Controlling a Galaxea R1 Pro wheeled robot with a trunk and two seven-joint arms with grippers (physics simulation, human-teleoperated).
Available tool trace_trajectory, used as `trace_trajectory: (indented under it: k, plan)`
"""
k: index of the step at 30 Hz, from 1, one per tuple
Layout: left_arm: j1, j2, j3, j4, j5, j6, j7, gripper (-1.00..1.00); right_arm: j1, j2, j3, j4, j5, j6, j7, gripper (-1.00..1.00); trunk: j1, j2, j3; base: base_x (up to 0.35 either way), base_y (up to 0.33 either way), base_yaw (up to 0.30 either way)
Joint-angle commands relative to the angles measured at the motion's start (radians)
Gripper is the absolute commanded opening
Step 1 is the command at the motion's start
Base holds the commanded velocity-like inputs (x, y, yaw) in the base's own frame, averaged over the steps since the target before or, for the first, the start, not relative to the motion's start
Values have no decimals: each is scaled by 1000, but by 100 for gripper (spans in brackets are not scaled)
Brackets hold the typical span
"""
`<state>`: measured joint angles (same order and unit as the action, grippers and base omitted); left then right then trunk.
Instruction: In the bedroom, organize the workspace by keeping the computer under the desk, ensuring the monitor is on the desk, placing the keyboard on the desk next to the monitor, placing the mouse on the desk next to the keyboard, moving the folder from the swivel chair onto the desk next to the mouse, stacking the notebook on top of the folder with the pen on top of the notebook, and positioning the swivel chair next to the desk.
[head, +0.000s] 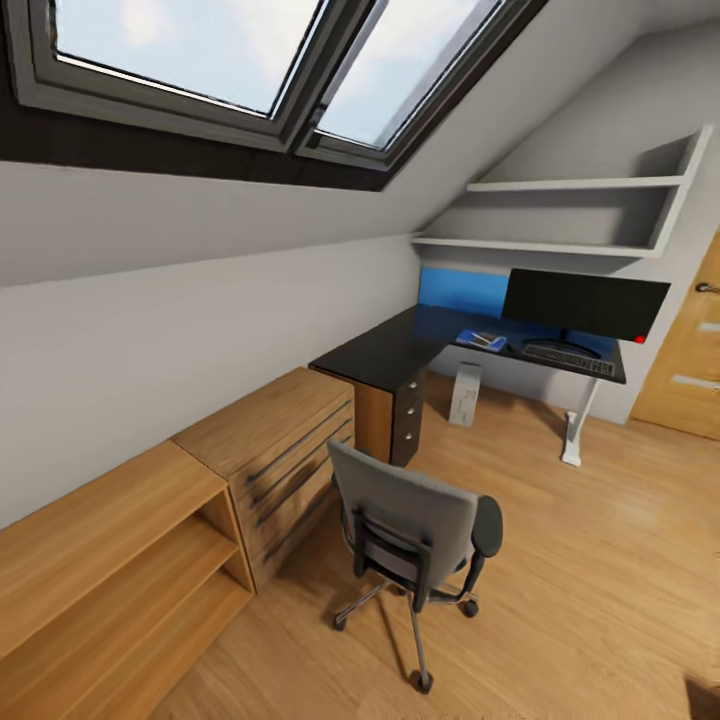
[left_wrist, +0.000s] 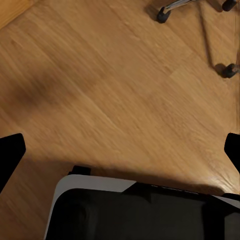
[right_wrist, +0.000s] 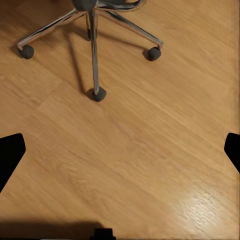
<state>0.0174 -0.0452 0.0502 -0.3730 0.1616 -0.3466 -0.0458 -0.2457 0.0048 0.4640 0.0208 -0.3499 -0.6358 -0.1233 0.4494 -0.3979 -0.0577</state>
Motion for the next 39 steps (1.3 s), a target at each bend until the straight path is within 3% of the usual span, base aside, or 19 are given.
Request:
trace_trajectory:
  k: [1, 23, 39]
  plan:
    - [0, -1, 5, -2, 4, 0, -5, 100, -1, 1, 8, 2, -3, -3, -5, 100, 1, -2, -2, 0, 0, -263]
    - [0, -1, 5, -1, 4, 0, -5, 100, -1, 4, 8, 2, -3, -4, -6, 100, 1, -2, -27, 0, 7, -190]
    - [1, -1, 5, -1, 4, 0, -5, 100, -1, 3, 8, 2, -24, -3, -5, 100, 1, -2, -48, 0, 251, -181]
